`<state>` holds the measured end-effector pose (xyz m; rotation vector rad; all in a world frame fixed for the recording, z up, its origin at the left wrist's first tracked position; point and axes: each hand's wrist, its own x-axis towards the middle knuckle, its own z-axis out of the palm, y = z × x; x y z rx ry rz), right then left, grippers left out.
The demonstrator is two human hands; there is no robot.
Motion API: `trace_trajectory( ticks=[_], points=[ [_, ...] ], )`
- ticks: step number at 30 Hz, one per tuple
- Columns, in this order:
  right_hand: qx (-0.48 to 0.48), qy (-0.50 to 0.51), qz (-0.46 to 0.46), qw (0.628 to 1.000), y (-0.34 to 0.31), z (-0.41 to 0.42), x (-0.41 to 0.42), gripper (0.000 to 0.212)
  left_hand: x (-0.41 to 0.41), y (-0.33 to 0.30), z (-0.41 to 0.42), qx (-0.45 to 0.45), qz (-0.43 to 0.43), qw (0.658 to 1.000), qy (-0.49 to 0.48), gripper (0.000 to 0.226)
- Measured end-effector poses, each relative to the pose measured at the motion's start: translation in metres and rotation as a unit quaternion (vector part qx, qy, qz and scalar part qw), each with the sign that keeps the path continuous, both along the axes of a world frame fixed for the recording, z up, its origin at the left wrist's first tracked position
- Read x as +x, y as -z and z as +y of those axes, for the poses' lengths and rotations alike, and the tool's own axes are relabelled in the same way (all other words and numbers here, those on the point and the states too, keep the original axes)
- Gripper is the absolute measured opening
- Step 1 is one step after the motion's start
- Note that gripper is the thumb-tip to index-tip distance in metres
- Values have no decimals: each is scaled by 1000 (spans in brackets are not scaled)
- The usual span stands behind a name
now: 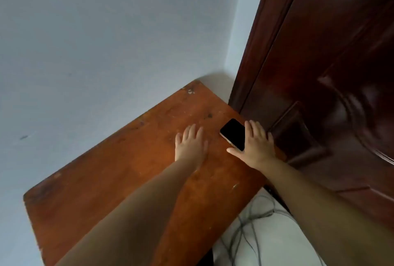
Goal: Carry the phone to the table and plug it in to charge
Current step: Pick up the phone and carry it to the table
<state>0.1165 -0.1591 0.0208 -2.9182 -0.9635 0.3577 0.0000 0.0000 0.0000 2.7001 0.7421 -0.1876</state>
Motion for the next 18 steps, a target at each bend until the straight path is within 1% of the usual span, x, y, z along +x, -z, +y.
trace_trajectory(
  ticks=[2,5,7,10,13,15,18],
  points=[
    [-5,50,36,998,9,3,9,119,6,13,3,31,12,999,-5,56],
    [16,88,63,994,20,-2,17,120,4,29,2,71,5,997,-4,60],
    [33,85,68,994,21,-3,24,113,7,34,1,78,-3,997,-4,62],
    [64,82,66,992,17,-6,36,96,8,36,2,77,-4,997,-6,62],
    [77,74,77,991,12,-7,45,85,7,34,1,77,-1,997,-6,63],
    [72,63,54,994,6,-7,50,83,8,32,1,76,5,997,-5,62],
    [69,33,-15,997,-10,-5,57,82,11,26,2,67,25,997,-1,59]
  ],
)
